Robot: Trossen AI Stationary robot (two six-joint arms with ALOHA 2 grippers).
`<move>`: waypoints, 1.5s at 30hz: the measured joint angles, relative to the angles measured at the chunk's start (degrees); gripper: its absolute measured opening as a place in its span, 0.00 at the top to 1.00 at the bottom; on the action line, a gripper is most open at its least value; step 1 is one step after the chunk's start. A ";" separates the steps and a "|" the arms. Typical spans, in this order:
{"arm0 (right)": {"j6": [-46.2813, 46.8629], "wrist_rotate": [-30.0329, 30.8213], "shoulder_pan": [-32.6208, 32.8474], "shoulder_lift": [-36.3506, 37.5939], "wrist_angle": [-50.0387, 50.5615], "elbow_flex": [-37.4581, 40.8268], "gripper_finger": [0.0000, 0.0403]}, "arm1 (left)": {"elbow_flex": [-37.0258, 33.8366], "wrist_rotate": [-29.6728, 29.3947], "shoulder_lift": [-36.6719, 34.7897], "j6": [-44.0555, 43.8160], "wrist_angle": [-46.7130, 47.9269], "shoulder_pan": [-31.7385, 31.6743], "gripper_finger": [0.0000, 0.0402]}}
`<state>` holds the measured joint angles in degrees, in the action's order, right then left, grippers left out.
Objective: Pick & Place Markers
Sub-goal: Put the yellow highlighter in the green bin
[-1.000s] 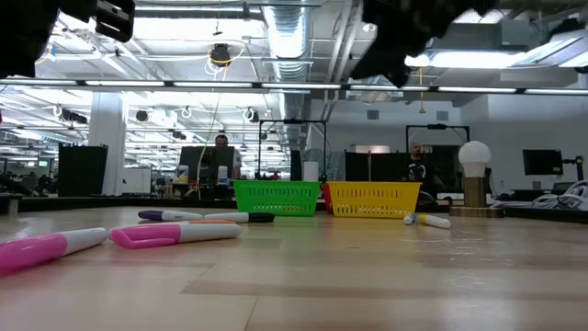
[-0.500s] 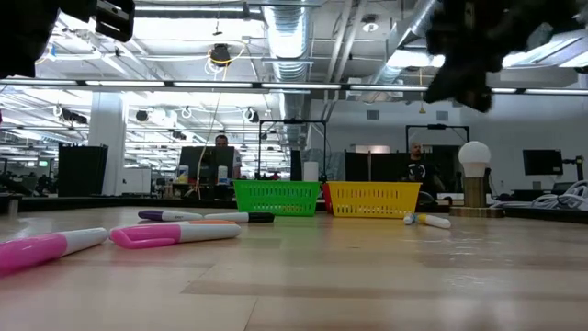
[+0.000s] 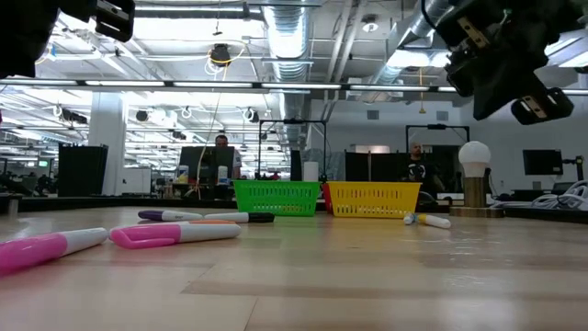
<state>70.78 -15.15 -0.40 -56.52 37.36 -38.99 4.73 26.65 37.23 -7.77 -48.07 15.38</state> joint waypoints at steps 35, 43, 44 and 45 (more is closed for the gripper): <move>-11.76 7.09 -1.84 -37.23 14.74 -23.03 1.00 | 0.00 0.00 0.00 0.02 0.00 0.01 0.63; -15.90 3.32 -3.87 -39.38 13.98 -23.03 1.00 | 0.00 0.00 0.02 0.04 0.02 -0.01 0.63; -16.79 3.31 -4.13 -39.38 13.97 -23.03 1.00 | 0.00 -0.01 0.02 0.04 0.01 0.00 0.63; -17.24 3.36 -4.38 -39.38 13.98 -23.03 1.00 | 0.00 -0.02 0.00 0.04 0.00 -0.01 0.63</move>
<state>53.54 -11.79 -4.79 -95.90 51.35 -62.02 4.73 26.63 37.23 -7.73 -48.07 15.38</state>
